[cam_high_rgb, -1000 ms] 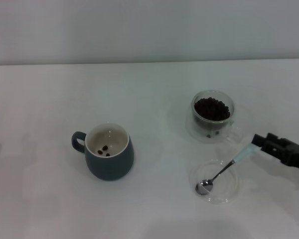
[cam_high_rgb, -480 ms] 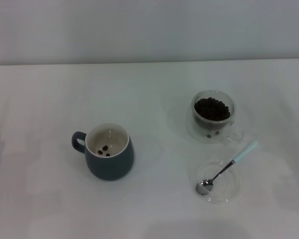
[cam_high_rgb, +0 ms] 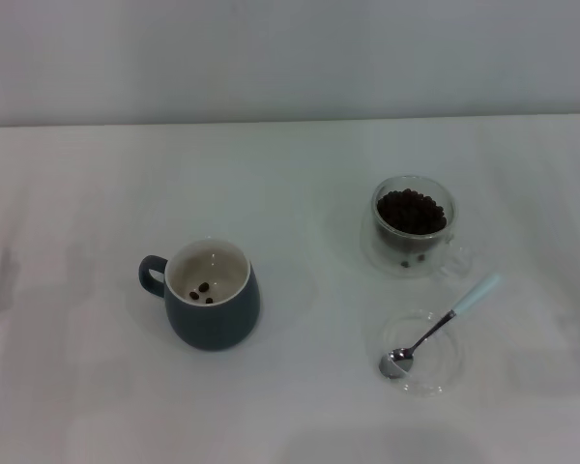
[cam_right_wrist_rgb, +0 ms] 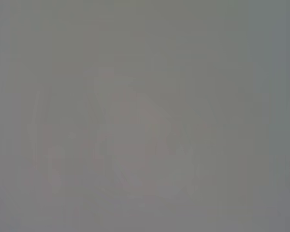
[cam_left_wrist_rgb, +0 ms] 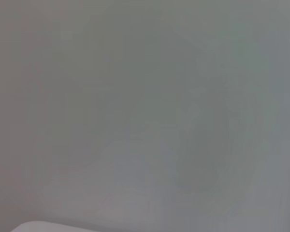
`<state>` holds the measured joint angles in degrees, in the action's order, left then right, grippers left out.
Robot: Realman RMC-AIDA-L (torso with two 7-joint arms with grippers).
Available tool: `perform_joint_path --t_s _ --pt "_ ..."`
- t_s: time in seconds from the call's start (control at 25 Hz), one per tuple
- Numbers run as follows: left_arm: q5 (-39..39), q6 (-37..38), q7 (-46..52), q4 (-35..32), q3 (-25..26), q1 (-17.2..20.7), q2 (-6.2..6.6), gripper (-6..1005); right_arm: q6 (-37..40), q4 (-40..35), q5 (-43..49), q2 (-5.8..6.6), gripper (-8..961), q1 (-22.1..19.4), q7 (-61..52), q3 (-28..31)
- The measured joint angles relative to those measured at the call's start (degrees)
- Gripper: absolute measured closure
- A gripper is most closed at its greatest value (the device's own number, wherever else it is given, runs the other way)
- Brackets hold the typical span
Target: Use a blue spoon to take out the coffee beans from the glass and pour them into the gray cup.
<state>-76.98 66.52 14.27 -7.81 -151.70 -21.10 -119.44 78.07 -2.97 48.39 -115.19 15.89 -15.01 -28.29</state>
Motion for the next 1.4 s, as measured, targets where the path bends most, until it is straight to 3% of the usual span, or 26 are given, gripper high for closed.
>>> perform_joint_path --t_s 0.48,0.84,1.4 --pt "0.1 -0.2 -0.3 -1.2 -0.1 0.1 -0.10 190 -14.6 0.1 -8.9 0.03 77 6.5 2.8 0.1" --pt "0.0 0.1 -7.2 -4.3 0.0 0.3 -0.09 164 -13.3 0.7 -8.6 -0.03 77 8.4 4.1 -1.8" --pt "0.2 0.8 -7.3 -6.0 -0.1 -0.7 0.01 117 -12.3 4.0 -8.6 -0.73 78 11.0 2.8 -2.9"
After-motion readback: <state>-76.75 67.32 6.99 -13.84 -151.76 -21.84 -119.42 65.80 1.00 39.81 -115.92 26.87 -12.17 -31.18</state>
